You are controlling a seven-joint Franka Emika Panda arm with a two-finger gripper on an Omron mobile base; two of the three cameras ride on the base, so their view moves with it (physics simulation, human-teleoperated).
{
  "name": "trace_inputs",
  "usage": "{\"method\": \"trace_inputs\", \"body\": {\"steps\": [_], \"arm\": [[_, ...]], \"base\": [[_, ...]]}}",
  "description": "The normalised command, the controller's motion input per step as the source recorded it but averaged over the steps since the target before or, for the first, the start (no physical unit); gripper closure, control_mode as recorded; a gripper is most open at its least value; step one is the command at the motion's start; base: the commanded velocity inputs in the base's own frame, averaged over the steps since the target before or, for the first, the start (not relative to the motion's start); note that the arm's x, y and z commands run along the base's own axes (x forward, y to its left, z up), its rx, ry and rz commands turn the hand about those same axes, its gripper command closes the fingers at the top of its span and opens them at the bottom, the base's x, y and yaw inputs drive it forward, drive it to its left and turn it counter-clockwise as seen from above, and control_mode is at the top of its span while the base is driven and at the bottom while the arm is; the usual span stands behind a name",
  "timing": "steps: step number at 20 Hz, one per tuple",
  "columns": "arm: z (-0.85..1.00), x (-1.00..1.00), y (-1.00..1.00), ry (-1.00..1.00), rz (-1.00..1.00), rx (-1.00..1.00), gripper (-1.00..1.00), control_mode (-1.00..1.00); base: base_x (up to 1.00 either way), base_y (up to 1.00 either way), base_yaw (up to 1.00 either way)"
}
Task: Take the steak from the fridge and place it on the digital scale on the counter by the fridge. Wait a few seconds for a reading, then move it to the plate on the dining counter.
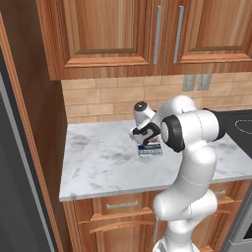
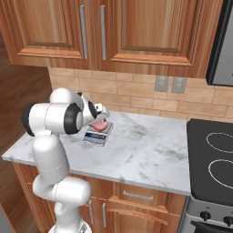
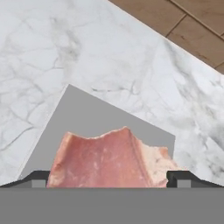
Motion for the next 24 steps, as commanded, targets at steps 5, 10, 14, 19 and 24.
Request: {"method": "trace_inputs", "body": {"steps": [5,10,14,19,24], "arm": [[-0.35,-0.25,-0.33,0.0,-0.06,0.0,1.0,-1.0],[-0.46,-0.22,-0.17,0.01,-0.05,0.0,1.0,-1.0],[-0.36,-0.22,-0.07,0.0,-0.03,0.0,1.0,-1.0],[0.02,-0.42,0.0,-0.02,0.0,0.05,1.0,-1.0],[0.43,-0.73,0.0,-0.1,0.0,0.13,1.0,-1.0]], "base": [[0.0,0.0,0.0],[0.0,0.0,0.0],[0.0,0.0,0.0],[0.0,0.0,0.0],[0.0,0.0,0.0]]}}
